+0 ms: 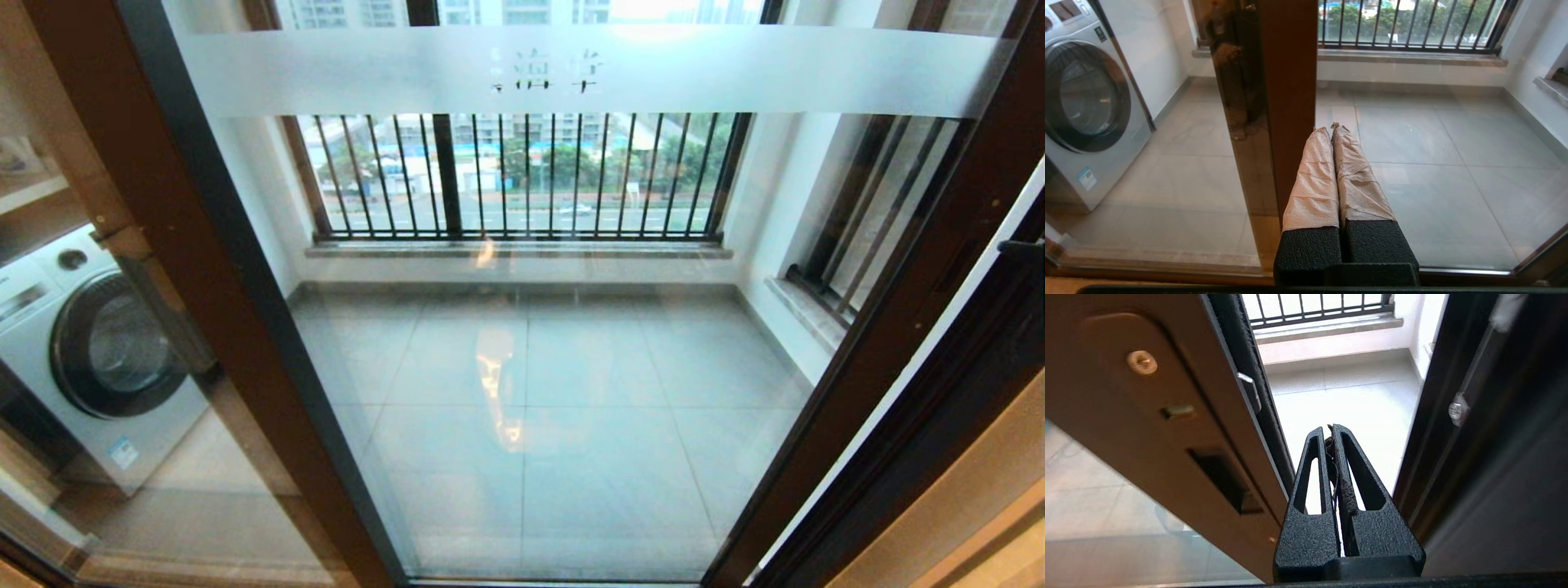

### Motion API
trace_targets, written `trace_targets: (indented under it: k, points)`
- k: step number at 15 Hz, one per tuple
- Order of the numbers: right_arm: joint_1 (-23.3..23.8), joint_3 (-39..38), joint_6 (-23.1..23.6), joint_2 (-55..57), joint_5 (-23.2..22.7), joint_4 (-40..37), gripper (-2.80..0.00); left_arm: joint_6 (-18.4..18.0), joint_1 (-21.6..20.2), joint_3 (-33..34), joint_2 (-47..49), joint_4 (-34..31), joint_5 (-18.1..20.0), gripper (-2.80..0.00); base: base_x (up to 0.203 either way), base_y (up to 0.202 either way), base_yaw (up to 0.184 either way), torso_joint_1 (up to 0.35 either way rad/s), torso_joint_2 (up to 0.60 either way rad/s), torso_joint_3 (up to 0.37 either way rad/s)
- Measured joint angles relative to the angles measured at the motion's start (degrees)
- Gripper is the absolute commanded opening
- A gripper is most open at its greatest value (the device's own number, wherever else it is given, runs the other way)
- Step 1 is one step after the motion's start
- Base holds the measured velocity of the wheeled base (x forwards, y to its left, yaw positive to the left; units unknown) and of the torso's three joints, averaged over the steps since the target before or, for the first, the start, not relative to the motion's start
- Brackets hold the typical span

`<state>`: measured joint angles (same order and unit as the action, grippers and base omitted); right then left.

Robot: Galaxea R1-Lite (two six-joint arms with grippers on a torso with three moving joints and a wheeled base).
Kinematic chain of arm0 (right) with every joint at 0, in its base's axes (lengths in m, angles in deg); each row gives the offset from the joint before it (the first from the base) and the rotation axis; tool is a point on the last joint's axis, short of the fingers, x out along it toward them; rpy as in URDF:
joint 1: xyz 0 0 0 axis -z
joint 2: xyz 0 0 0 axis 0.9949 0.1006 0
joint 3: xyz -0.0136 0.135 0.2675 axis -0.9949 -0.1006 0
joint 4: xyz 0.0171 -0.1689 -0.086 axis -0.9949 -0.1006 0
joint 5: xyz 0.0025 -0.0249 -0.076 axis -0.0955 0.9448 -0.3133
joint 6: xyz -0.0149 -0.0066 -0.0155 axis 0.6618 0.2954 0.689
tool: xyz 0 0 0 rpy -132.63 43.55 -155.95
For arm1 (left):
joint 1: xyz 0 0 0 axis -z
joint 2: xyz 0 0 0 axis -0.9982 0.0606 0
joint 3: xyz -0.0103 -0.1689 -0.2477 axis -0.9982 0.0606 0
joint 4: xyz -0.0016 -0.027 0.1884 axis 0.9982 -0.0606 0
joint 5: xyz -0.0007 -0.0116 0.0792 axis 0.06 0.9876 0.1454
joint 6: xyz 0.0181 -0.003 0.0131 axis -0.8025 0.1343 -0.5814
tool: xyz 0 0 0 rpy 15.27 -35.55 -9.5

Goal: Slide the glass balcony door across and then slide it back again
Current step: Open the slid door

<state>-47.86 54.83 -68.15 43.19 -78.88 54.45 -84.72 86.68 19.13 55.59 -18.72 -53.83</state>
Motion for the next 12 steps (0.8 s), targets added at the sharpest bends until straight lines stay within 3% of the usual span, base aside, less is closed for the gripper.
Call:
trace_targets:
  k: [12]
  points:
    - [-5.27,0.65,-3.75,4.83,4.06,5.52,-2.8,0.0,0.0,0.0,0.0,0.01,0.0,-2.8,0.0,0.0,0.0,0.0,0.0,0.0]
